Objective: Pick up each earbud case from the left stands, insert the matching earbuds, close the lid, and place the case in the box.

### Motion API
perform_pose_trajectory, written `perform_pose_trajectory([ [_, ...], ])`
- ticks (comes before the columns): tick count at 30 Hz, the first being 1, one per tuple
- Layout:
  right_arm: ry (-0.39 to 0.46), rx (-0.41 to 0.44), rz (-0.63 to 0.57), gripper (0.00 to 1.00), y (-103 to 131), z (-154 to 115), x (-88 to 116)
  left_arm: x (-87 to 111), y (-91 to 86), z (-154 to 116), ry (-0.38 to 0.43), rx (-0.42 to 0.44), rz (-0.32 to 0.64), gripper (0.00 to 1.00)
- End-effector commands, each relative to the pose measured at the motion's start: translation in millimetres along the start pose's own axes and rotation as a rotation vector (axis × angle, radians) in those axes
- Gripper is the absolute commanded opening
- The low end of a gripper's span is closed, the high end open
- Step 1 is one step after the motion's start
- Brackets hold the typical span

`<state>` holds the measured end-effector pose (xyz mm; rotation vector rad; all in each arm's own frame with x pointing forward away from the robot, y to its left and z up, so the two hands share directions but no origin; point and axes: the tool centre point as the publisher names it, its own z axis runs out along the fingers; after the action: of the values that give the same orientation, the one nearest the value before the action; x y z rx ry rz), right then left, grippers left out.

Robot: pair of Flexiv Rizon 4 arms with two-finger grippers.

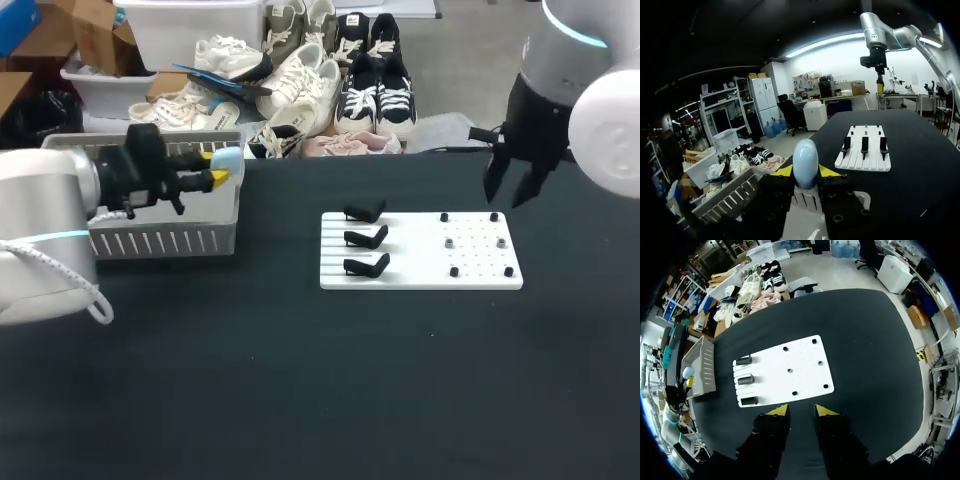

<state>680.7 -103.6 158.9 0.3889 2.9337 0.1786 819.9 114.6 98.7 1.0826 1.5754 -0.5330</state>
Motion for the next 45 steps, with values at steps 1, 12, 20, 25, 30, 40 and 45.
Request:
perform_pose_trajectory([
  [1, -0.021, 0.011, 0.019, 0.29, 5.6, -0.8, 3.0, 15.8, 3.4, -14.9, -0.024, -0.079, -0.015, 0.00],
  [12, -0.001, 0.019, 0.022, 0.29, 28.8, 7.2, -1.8, 41.2, 9.5, -16.6, 0.021, -0.056, -0.075, 0.37],
  [20, -0.018, -0.028, -0.005, 0.30, 27.4, 4.6, -10.5, 18.6, 6.6, -24.8, -0.009, -0.043, -0.050, 1.00],
  [25, -0.076, -0.087, -0.041, 0.34, 14.0, -9.0, -17.3, -4.4, -7.4, -26.5, -0.106, -0.026, -0.037, 1.00],
  [30, -0.115, -0.131, -0.070, 0.36, -8.6, -11.8, -22.2, -16.4, -39.7, -15.2, -0.109, -0.007, -0.043, 1.00],
  [40, -0.199, -0.339, -0.093, 0.35, -79.0, 8.0, -29.3, -28.0, -93.7, -5.8, -0.116, 0.028, -0.133, 1.00],
  [45, -0.208, -0.411, -0.069, 0.36, -116.7, 22.7, -29.6, -34.4, -108.8, -5.7, -0.066, 0.069, -0.156, 1.00],
])
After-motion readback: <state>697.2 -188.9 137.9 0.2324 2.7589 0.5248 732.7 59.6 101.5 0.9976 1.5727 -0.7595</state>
